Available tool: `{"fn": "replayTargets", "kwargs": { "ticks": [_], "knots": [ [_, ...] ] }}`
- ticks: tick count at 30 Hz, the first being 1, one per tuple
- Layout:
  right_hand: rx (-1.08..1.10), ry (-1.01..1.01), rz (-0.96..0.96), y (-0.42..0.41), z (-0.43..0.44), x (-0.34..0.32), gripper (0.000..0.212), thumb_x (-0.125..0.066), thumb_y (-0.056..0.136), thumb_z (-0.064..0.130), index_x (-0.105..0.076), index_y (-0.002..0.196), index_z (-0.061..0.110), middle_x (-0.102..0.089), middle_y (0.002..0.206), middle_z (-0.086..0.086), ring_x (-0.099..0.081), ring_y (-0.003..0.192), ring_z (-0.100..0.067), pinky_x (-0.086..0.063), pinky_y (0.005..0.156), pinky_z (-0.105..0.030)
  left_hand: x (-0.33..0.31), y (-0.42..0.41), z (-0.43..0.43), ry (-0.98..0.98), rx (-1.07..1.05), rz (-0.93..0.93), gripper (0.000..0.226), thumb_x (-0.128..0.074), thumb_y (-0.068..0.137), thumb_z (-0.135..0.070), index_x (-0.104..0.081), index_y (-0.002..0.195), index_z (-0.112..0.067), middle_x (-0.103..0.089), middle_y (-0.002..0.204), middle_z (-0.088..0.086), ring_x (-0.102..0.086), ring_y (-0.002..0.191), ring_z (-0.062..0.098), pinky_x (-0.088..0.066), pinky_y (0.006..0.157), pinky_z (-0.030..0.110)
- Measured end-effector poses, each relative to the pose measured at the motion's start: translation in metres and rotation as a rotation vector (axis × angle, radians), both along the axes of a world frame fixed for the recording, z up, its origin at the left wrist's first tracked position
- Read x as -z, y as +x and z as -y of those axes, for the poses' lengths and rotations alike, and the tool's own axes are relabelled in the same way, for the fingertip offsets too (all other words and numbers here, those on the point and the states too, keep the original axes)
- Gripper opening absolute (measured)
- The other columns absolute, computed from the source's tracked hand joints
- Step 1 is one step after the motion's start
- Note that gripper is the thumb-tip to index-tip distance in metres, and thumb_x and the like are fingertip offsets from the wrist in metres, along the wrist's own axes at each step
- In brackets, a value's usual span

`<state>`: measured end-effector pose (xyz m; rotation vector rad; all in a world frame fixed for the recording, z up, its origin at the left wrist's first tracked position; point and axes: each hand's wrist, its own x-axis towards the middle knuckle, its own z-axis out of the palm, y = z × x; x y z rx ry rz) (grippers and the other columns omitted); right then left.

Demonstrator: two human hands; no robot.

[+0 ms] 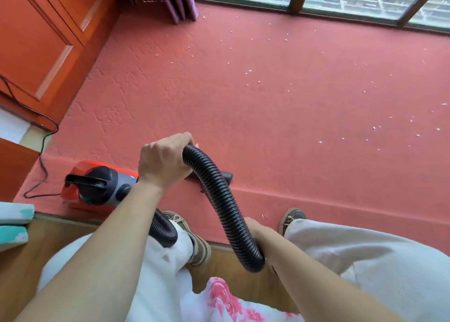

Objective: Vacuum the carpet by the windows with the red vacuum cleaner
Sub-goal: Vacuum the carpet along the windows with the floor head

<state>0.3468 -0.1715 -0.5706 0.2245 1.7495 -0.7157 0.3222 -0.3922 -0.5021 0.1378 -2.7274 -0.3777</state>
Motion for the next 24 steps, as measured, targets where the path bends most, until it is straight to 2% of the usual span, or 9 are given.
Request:
{"fn": "replayTargets", "kwargs": {
  "ticks": [2, 6, 8, 11, 14, 16, 18, 22, 24],
  "knots": [
    [-0.114, 0.032, -0.112, -0.011, 0.017, -0.003, 0.040, -0.038, 0.103, 0.023, -0.046, 0.137, 0.003, -0.049, 0.139, -0.017, -0.052, 0.121, -0.029, -0.040, 0.100, -0.031, -0.005, 0.009, 0.011, 0.043, -0.076, -0.035, 0.018, -0.071, 0.081, -0.028, -0.058, 0.072, -0.019, -0.059, 0.060, -0.001, -0.060, 0.056, 0.033, -0.043, 0.051, 0.032],
    [-0.279, 0.081, -0.245, -0.048, 0.029, 0.003, 0.051, -0.052, 0.095, 0.034, -0.047, 0.136, 0.005, -0.055, 0.135, -0.014, -0.056, 0.117, -0.029, -0.041, 0.084, -0.027, -0.014, 0.015, 0.017, 0.146, -0.127, -0.082, 0.015, -0.068, 0.080, -0.023, -0.058, 0.071, -0.019, -0.049, 0.058, -0.009, -0.056, 0.054, 0.030, -0.041, 0.052, 0.031],
    [-0.314, 0.075, -0.232, -0.063, 0.017, -0.011, 0.050, -0.049, 0.098, 0.031, -0.046, 0.138, 0.002, -0.052, 0.138, -0.016, -0.054, 0.119, -0.030, -0.042, 0.091, -0.029, -0.015, 0.007, 0.008, 0.194, -0.106, -0.059, 0.012, -0.068, 0.077, -0.023, -0.058, 0.071, -0.019, -0.048, 0.056, -0.009, -0.055, 0.054, 0.030, -0.043, 0.052, 0.031],
    [-0.322, 0.071, -0.221, -0.057, -0.015, -0.035, 0.040, -0.044, 0.101, 0.023, -0.048, 0.135, 0.002, -0.052, 0.133, -0.014, -0.049, 0.106, -0.022, -0.040, 0.099, -0.034, -0.014, -0.009, -0.012, 0.194, 0.021, 0.000, 0.010, -0.067, 0.073, -0.027, -0.060, 0.072, -0.020, -0.057, 0.056, -0.002, -0.058, 0.055, 0.032, -0.045, 0.051, 0.031],
    [-0.274, 0.072, -0.200, -0.036, -0.046, -0.026, 0.017, -0.043, 0.102, 0.022, -0.043, 0.118, 0.019, -0.046, 0.108, -0.005, -0.038, 0.098, -0.017, -0.038, 0.091, -0.029, -0.017, -0.022, -0.033, 0.122, 0.234, 0.004, 0.014, -0.061, 0.074, -0.034, -0.060, 0.071, -0.020, -0.059, 0.058, -0.002, -0.060, 0.053, 0.027, -0.045, 0.047, 0.029],
    [-0.220, 0.056, -0.219, -0.028, -0.051, -0.019, 0.006, -0.042, 0.102, 0.022, -0.038, 0.106, 0.020, -0.045, 0.099, -0.002, -0.037, 0.097, -0.017, -0.033, 0.086, -0.026, -0.017, -0.029, -0.042, 0.095, 0.296, -0.013, 0.014, -0.061, 0.076, -0.033, -0.059, 0.070, -0.021, -0.058, 0.057, -0.003, -0.060, 0.051, 0.024, -0.044, 0.045, 0.027],
    [-0.218, 0.071, -0.257, -0.032, -0.050, -0.012, 0.004, -0.042, 0.101, 0.020, -0.042, 0.097, 0.019, -0.046, 0.103, -0.006, -0.039, 0.095, -0.019, -0.033, 0.083, -0.026, -0.014, -0.030, -0.044, 0.102, 0.281, -0.034, 0.012, -0.068, 0.075, -0.028, -0.059, 0.071, -0.021, -0.059, 0.058, -0.003, -0.060, 0.052, 0.024, -0.044, 0.046, 0.028],
    [-0.224, 0.085, -0.225, -0.046, -0.038, -0.014, 0.012, -0.040, 0.102, 0.021, -0.048, 0.107, 0.012, -0.050, 0.117, -0.011, -0.040, 0.095, -0.020, -0.032, 0.080, -0.024, -0.013, -0.021, -0.035, 0.148, 0.185, -0.039, 0.012, -0.071, 0.076, -0.025, -0.061, 0.072, -0.019, -0.059, 0.058, -0.002, -0.059, 0.053, 0.028, -0.048, 0.047, 0.031],
    [-0.219, 0.085, -0.208, -0.052, -0.035, -0.012, 0.013, -0.041, 0.102, 0.021, -0.052, 0.104, 0.016, -0.052, 0.126, -0.014, -0.039, 0.095, -0.020, -0.031, 0.079, -0.023, -0.015, -0.023, -0.033, 0.146, 0.147, -0.017, 0.013, -0.074, 0.075, -0.022, -0.061, 0.072, -0.020, -0.059, 0.057, -0.002, -0.059, 0.053, 0.029, -0.050, 0.048, 0.033]
  ]
}}
